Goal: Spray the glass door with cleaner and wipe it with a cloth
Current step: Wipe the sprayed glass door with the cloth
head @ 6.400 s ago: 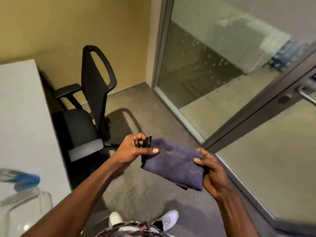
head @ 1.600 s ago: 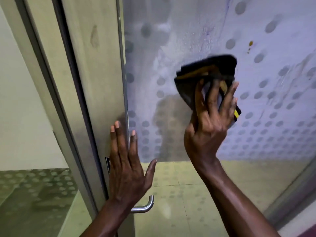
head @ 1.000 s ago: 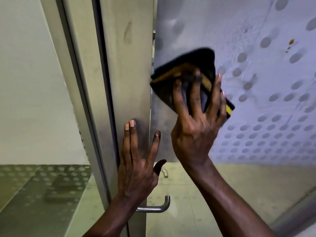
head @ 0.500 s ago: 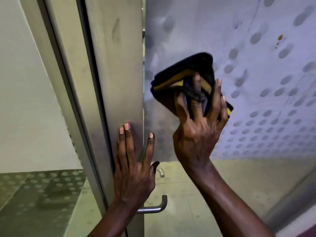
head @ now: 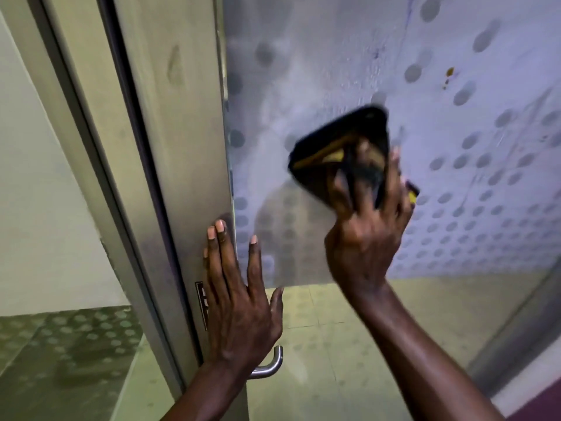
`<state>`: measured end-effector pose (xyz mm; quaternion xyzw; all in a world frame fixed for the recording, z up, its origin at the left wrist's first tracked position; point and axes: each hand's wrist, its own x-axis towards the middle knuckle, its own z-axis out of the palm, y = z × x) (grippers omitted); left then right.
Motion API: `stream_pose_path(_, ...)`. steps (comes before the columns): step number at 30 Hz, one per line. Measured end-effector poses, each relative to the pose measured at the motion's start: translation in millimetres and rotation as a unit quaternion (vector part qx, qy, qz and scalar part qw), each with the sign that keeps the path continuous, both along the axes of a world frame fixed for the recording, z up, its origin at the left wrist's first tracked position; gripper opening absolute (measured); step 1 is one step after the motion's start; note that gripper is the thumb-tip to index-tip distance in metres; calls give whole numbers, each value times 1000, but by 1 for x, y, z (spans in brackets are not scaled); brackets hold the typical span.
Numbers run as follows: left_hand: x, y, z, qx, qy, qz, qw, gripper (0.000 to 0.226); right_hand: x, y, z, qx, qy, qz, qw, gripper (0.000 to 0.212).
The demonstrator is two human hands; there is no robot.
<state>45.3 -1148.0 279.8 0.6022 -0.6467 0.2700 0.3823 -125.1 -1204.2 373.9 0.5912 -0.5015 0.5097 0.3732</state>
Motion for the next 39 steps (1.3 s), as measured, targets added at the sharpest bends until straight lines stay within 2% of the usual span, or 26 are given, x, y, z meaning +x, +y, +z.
stream_pose_path(3, -20, -8, 16, -21, 3, -38, 999, 102, -7, -11, 50, -23, -49, -1, 999, 94)
stream_pose_path(5, -32, -16, 24, -34, 6, -61, 998, 101, -7, -10, 48, -17, -31, 16, 999, 99)
stream_pose_path(10, -43, -26, 22, -34, -3, -60, 998, 105, -31, 5, -51, 48, 34, 24, 998, 83)
stream_pose_path(13, -37, -30, 18, -44, -29, -52, 997, 102, -69, 1, -71, 55, 37, 5, 998, 72)
stream_pose_path(14, -35, -31, 17, -51, -34, -47, 997, 102, -84, -3, -64, 52, 6, -4, 999, 73)
stream_pose_path(16, -34, -33, 16, -63, -38, -42, 996, 101, -114, -13, -37, 41, -112, -17, 993, 75)
stream_pose_path(18, -39, -33, 16, -65, -23, -42, 997, 103, -126, -20, -9, 16, -249, -6, 968, 69)
stream_pose_path(20, -48, -32, 18, -63, -6, -44, 997, 106, -116, -23, 6, -17, -330, 37, 943, 73)
stream_pose_path(22, -62, -31, 21, -63, -19, -51, 997, 106, -95, -21, 4, -35, -312, 67, 947, 78)
stream_pose_path(26, -96, -31, 27, -61, -55, -92, 992, 103, -66, -3, -50, 45, -87, 90, 991, 89)
stream_pose_path(28, -107, -33, 26, -52, -60, -98, 992, 103, -79, 6, -77, 83, -39, 76, 993, 95)
stream_pose_path(31, -110, -37, 20, -51, -68, -89, 992, 110, -115, 7, -73, 92, -95, 55, 990, 92)
stream_pose_path(34, -108, -42, 16, -56, -73, -72, 993, 119, -150, -11, -10, 56, -209, 70, 974, 83)
stream_pose_path(37, -122, -41, 16, -51, -42, -63, 996, 115, -174, -31, 45, -22, -201, 75, 977, 82)
stream_pose_path(39, -140, -39, 18, -41, -12, -61, 997, 115, -175, -36, 42, -38, -158, 66, 984, 84)
